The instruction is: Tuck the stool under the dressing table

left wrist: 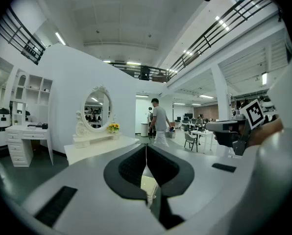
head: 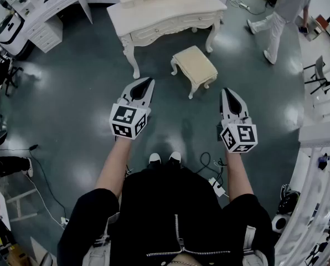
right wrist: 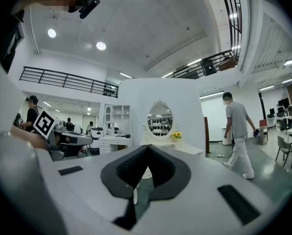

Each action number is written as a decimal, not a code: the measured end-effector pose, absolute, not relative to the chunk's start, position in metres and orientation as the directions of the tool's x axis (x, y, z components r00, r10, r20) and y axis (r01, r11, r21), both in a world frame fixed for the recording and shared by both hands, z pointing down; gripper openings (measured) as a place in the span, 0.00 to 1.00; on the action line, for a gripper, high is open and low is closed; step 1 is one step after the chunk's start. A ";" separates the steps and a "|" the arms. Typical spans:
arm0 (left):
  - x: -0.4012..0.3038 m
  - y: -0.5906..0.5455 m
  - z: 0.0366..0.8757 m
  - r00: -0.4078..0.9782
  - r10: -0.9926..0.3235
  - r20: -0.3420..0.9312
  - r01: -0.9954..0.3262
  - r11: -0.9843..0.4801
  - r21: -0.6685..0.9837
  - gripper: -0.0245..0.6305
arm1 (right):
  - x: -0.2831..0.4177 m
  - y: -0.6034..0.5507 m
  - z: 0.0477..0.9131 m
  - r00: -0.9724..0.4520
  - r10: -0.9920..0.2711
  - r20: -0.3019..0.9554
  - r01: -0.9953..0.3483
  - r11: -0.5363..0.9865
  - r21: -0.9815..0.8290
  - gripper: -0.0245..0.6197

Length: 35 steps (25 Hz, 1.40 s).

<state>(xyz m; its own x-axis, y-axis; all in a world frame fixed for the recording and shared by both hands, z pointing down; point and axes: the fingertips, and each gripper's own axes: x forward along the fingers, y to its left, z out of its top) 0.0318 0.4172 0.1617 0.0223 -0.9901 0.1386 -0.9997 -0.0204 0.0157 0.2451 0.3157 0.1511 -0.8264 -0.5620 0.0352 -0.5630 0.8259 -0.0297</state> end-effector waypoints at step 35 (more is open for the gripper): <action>-0.108 0.183 0.195 0.164 -0.973 0.160 -0.986 -0.164 0.010 0.07 | 0.094 0.101 0.184 -0.782 -0.621 0.060 -0.623 0.774 -0.113 0.06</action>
